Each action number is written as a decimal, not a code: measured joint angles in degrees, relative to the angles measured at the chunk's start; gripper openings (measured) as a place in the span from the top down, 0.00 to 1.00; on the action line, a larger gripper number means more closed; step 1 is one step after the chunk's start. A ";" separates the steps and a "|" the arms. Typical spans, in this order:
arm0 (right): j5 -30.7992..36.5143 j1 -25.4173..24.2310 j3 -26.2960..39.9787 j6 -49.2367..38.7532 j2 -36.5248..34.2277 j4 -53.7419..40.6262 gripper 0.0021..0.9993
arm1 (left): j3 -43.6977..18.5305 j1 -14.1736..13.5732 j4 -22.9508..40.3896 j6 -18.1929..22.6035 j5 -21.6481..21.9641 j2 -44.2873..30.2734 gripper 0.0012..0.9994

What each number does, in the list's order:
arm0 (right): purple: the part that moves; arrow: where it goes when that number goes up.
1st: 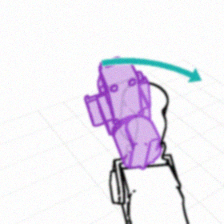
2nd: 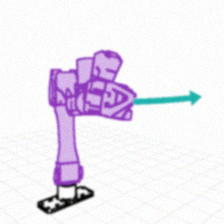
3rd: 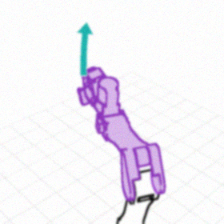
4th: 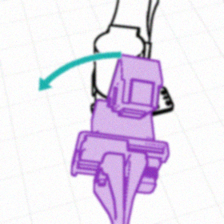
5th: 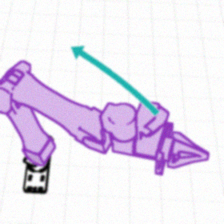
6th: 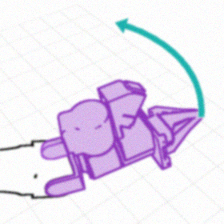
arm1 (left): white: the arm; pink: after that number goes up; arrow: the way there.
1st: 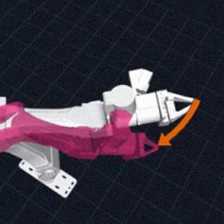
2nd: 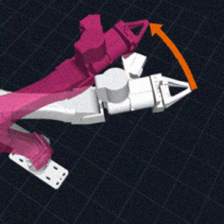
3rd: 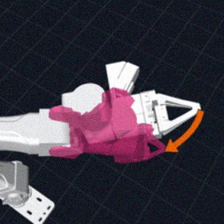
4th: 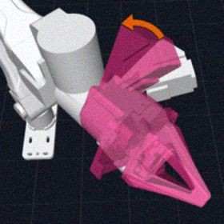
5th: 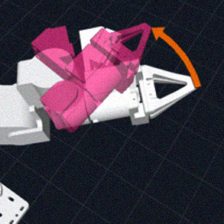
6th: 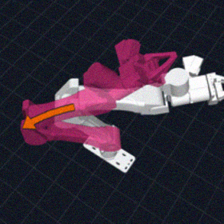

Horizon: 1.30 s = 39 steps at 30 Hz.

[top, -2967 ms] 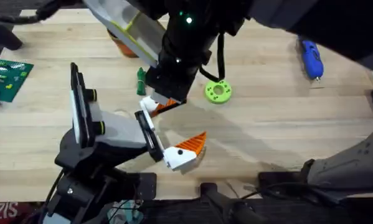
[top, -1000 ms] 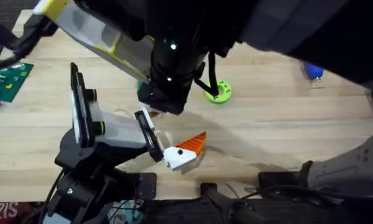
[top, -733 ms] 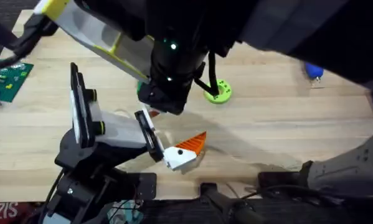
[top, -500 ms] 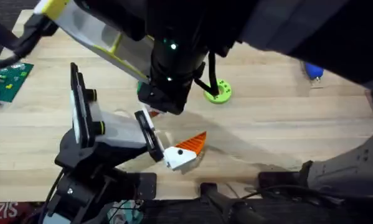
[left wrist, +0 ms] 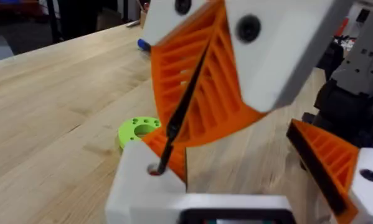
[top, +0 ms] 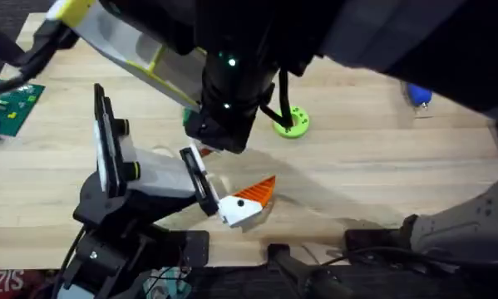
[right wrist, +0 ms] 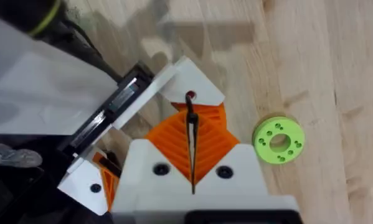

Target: Pick up the gripper from the table and insert it into the empty holder that is missing its gripper. Then pick up a screw, insert it into the mounting hole, and use the screwdriver to tighten it. Finally, clean up the table by picking up the vegetable and placing it into the bucket.

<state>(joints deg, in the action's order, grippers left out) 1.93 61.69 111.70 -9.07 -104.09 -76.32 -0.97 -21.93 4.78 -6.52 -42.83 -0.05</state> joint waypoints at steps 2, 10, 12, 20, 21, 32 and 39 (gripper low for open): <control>0.00 0.01 0.00 0.01 -0.01 0.01 0.99 | 0.00 0.00 0.00 0.00 0.00 0.02 0.02; 0.00 0.02 0.00 0.00 -0.01 0.05 0.99 | 0.00 0.00 0.00 0.01 0.00 0.02 0.02; 0.00 0.02 0.00 -0.01 0.00 0.05 0.99 | 0.00 0.00 0.00 0.00 0.00 0.02 0.02; 0.00 0.02 0.00 -0.01 -0.01 0.05 0.99 | 0.00 0.00 0.00 0.00 0.00 0.02 0.02; 0.00 0.02 0.00 -0.01 -0.02 0.05 0.99 | 0.00 0.00 0.00 0.00 0.00 0.02 0.02; 0.00 0.02 0.02 0.00 -0.54 0.06 0.99 | 0.00 0.00 0.00 0.02 0.00 0.01 0.02; 0.20 0.02 0.20 0.01 -1.66 0.21 0.99 | 0.00 0.00 0.00 -0.83 0.20 0.00 0.02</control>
<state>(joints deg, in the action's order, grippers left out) 2.13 61.71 111.90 -9.06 -105.75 -76.12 -0.97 -21.93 4.78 -7.35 -42.63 -0.05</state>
